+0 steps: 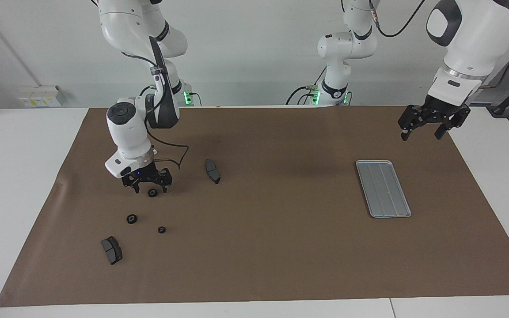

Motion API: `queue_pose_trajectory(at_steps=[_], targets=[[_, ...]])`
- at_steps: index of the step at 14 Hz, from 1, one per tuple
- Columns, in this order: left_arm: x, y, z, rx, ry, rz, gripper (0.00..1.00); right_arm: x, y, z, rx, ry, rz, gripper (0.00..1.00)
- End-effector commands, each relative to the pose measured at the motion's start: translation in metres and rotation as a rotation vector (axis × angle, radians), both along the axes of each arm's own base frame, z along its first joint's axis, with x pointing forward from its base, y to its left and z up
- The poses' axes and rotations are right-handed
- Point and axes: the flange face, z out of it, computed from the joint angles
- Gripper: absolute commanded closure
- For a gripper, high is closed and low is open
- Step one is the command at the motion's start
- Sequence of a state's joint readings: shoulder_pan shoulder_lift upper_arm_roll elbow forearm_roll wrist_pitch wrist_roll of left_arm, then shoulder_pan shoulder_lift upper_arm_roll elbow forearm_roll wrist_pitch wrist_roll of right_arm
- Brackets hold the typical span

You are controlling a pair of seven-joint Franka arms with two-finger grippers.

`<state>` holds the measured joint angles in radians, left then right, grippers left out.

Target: Place bearing gear from tray to pile

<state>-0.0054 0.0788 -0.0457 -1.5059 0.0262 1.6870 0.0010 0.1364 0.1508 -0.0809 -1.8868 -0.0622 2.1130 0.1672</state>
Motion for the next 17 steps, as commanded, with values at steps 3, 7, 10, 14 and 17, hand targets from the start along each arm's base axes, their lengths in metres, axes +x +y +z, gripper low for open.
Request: queue_pose_trajectory(at_steps=[3, 7, 10, 14, 17], targets=[[-0.009, -0.004, 0.002, 0.005, -0.001, -0.013, 0.0, -0.018, -0.041, 0.074, 0.008, 0.003, -0.082, 0.0], [-0.009, -0.004, 0.002, 0.005, -0.002, -0.014, 0.0, -0.045, -0.067, 0.133, 0.012, 0.058, -0.073, 0.0], [-0.009, -0.002, 0.002, 0.005, -0.001, -0.011, 0.0, -0.052, -0.092, 0.176, 0.06, 0.072, -0.077, 0.0], [-0.01, -0.004, 0.001, 0.005, 0.001, -0.013, 0.0, -0.084, -0.099, 0.169, 0.066, 0.15, -0.073, 0.0], [-0.009, -0.004, 0.002, 0.005, -0.005, -0.014, 0.0, -0.082, -0.091, 0.169, 0.057, 0.151, -0.04, 0.0]])
